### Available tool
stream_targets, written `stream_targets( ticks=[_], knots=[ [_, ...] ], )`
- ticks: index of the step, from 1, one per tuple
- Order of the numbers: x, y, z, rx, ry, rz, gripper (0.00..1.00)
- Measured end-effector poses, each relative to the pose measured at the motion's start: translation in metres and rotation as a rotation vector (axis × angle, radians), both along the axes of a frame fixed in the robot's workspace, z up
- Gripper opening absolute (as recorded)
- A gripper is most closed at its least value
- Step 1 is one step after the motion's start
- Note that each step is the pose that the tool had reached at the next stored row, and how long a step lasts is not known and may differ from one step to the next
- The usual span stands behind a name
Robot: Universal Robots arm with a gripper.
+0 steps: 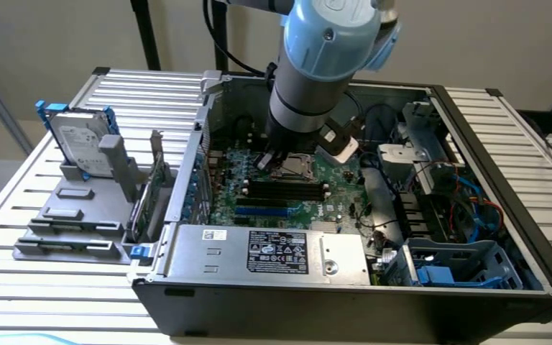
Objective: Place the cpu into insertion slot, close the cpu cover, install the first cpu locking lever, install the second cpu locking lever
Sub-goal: 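Install the second cpu locking lever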
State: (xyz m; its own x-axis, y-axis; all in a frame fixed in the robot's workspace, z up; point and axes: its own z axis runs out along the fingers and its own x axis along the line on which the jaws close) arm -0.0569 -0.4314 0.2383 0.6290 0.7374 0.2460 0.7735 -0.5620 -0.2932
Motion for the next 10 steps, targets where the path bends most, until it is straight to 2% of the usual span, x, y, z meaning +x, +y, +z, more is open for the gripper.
stream_targets(
  ticks=[5,10],
  knots=[
    [-0.0045,0.0019,-0.0029,0.0024,0.0,0.0,0.11],
    [-0.0083,0.0029,-0.0086,0.0043,-0.0044,0.0,0.11]
  ],
)
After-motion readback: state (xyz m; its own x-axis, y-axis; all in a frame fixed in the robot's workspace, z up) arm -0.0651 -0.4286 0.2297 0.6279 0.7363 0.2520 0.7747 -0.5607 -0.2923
